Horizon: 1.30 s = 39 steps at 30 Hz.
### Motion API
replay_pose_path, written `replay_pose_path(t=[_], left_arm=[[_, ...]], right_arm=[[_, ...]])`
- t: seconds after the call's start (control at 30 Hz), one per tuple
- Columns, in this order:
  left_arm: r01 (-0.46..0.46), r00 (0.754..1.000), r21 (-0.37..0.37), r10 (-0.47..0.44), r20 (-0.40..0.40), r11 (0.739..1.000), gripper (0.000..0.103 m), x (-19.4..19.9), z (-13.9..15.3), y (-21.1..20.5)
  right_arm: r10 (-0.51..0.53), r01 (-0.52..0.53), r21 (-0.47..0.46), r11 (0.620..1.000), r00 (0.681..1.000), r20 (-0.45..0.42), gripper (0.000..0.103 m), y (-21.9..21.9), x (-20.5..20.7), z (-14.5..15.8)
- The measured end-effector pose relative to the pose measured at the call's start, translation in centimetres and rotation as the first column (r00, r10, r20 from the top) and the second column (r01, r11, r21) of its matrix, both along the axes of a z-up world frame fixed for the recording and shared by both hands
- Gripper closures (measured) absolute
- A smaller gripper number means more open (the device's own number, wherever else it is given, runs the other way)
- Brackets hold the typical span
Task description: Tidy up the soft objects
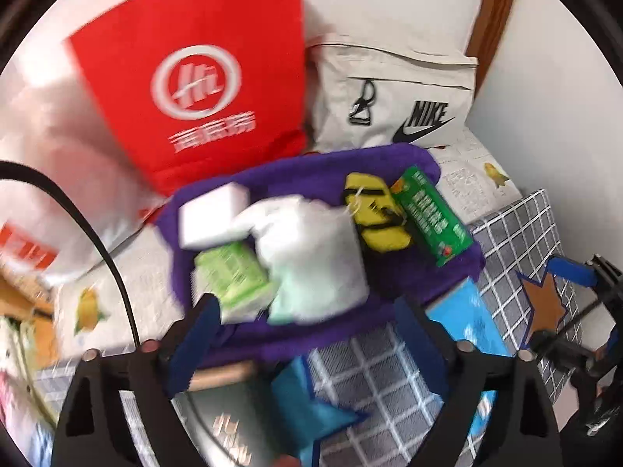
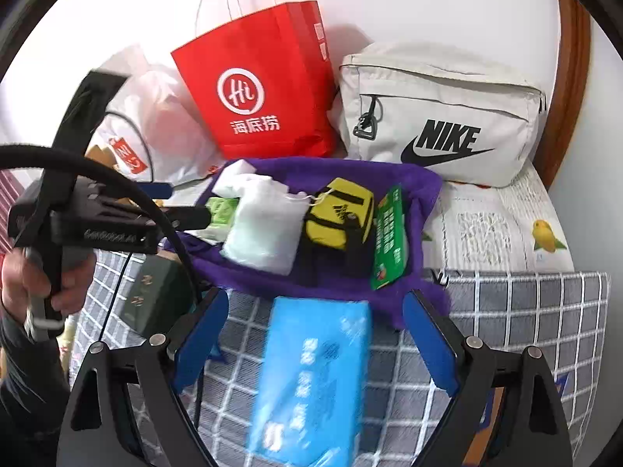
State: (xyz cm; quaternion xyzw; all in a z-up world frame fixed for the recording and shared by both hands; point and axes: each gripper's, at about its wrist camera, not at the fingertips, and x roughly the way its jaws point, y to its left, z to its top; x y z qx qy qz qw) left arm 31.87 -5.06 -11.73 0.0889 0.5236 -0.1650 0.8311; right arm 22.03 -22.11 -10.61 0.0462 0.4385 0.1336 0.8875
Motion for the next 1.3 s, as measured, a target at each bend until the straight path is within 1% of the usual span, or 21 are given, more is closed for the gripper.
replay_pose_path(t=[0.07,0.13,0.2,0.3,0.43,0.6,0.7,0.77,1.0,1.1,1.3], left_arm=[[-0.036,0.999,0.019,0.036,0.005,0.999,0.008,-1.5,0.8,1.2],[-0.068,0.997,0.041,0.066,0.039,0.997,0.008,-3.4,1.9,2.2],[-0.093,0.993,0.047,0.089,0.072,0.995,0.007,-5.4,3.0,3.3],[-0.133,0.987,0.004,0.132,0.092,0.991,0.005,-8.0,4.2,4.8],[-0.178,0.976,-0.043,0.182,0.117,0.983,0.005,-12.0,5.7,6.2],[-0.199,0.968,-0.036,0.203,0.148,0.979,0.005,-16.0,6.6,5.7],[-0.225,0.962,-0.070,0.233,0.145,0.972,0.005,-17.7,7.1,5.7],[-0.228,0.960,-0.088,0.239,0.143,0.970,0.005,-18.7,7.4,5.7],[-0.247,0.947,-0.111,0.264,0.186,0.963,0.005,-20.2,9.1,5.7],[-0.258,0.940,-0.104,0.275,0.203,0.960,0.005,-20.5,9.7,5.7],[-0.273,0.931,-0.091,0.287,0.225,0.958,0.005,-20.8,10.4,5.7]], right_arm=[[-0.011,0.011,0.006,1.000,1.000,0.005,0.008,0.2,-1.0,0.6],[-0.036,0.036,-0.012,0.999,0.999,0.017,0.002,0.5,-2.2,1.2],[-0.054,0.055,-0.025,0.998,0.998,0.026,0.000,0.8,-3.4,1.9],[-0.068,0.069,-0.031,0.997,0.997,0.020,0.000,1.4,-5.1,2.7],[-0.078,0.083,-0.061,0.995,0.993,0.087,0.000,1.8,-8.1,4.4],[-0.107,0.116,-0.068,0.991,0.987,0.121,0.000,1.6,-11.0,6.1],[-0.131,0.141,-0.076,0.987,0.983,0.127,0.000,1.3,-12.2,6.7],[-0.145,0.155,-0.088,0.984,0.983,0.113,0.000,1.1,-12.6,6.8],[-0.167,0.172,-0.076,0.982,0.984,0.069,0.000,0.8,-13.0,7.2],[-0.171,0.175,-0.068,0.982,0.984,0.059,0.000,0.6,-13.0,7.2],[-0.182,0.186,-0.070,0.980,0.981,0.067,0.000,0.4,-13.5,7.5]])
